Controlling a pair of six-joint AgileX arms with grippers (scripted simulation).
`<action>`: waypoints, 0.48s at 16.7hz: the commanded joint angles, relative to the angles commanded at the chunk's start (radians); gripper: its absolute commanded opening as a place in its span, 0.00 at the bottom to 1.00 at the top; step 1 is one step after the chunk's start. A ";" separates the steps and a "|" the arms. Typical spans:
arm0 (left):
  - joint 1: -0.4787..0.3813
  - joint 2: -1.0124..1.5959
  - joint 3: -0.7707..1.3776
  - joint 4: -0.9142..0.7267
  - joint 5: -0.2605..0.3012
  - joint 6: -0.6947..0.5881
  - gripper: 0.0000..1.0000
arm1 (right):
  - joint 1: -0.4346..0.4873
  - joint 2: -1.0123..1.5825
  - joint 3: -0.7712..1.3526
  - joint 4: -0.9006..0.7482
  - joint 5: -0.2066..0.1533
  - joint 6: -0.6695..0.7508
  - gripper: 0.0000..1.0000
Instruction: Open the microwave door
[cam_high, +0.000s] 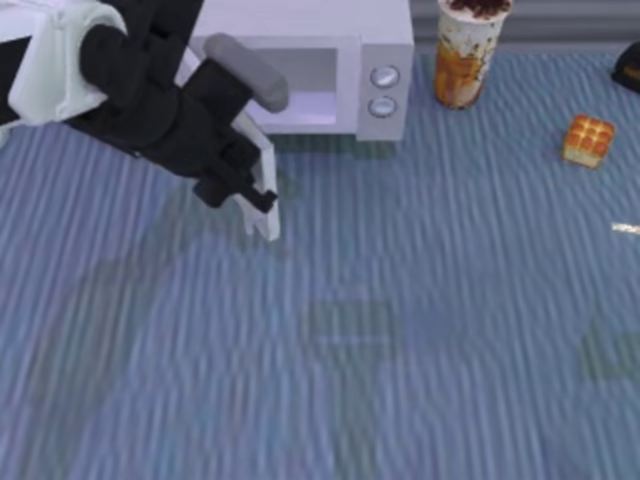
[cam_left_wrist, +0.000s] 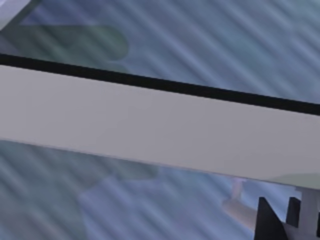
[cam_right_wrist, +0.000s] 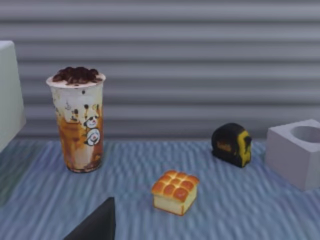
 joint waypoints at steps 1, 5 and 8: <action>0.000 0.000 0.000 0.000 0.000 0.000 0.00 | 0.000 0.000 0.000 0.000 0.000 0.000 1.00; 0.010 -0.002 -0.005 -0.009 0.020 0.031 0.00 | 0.000 0.000 0.000 0.000 0.000 0.000 1.00; 0.041 -0.011 -0.012 -0.030 0.054 0.110 0.00 | 0.000 0.000 0.000 0.000 0.000 0.000 1.00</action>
